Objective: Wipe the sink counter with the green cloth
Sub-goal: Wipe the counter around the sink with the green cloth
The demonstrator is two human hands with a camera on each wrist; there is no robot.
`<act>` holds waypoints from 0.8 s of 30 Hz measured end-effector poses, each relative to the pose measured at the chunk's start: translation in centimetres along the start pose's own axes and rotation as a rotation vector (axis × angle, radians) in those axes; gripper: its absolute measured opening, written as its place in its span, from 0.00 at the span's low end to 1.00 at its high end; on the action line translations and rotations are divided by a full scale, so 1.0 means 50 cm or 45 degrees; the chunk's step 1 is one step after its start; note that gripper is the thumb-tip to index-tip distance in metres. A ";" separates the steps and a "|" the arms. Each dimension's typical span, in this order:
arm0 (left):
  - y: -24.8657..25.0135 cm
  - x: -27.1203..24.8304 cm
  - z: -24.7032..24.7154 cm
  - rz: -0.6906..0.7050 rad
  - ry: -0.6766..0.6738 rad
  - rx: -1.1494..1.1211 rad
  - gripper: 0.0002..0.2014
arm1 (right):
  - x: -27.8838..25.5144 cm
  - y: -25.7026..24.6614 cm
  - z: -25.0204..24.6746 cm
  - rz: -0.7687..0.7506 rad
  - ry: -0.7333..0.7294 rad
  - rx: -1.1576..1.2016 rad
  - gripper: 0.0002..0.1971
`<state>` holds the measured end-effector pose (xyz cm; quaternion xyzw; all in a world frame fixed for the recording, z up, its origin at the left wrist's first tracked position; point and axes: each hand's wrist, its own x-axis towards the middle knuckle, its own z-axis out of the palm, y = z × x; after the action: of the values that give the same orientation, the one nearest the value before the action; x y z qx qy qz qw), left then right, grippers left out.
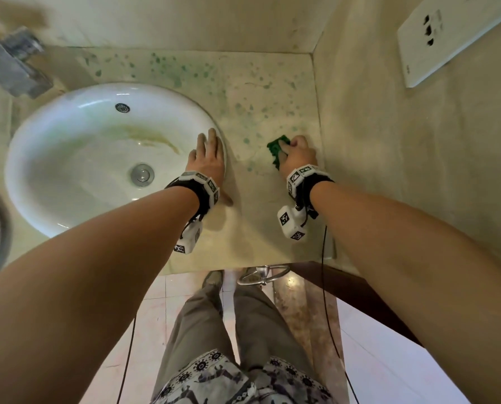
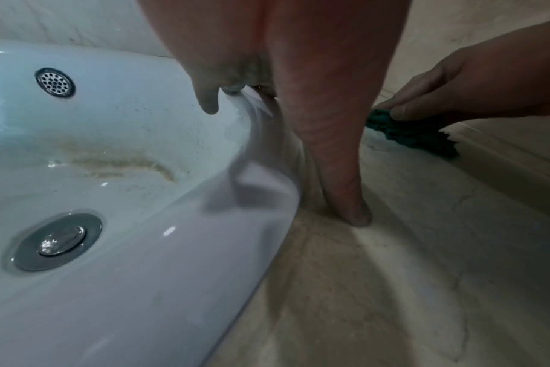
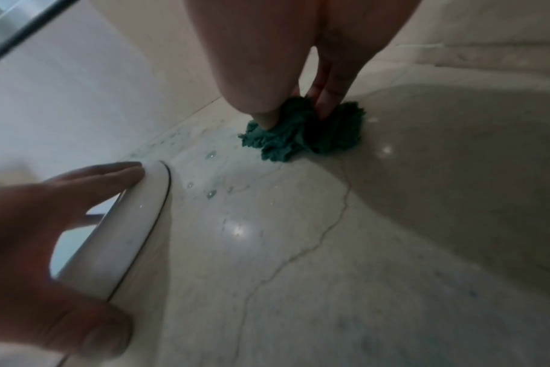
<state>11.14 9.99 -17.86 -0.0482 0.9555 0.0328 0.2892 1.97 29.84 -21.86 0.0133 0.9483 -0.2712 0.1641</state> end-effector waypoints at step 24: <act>0.010 -0.009 -0.005 -0.023 0.034 0.035 0.78 | 0.020 -0.038 0.007 -0.255 0.038 -0.142 0.18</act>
<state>11.32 10.49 -17.41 -0.0535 0.9592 0.0164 0.2772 0.91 27.96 -21.47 -0.0866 0.9609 -0.2327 0.1227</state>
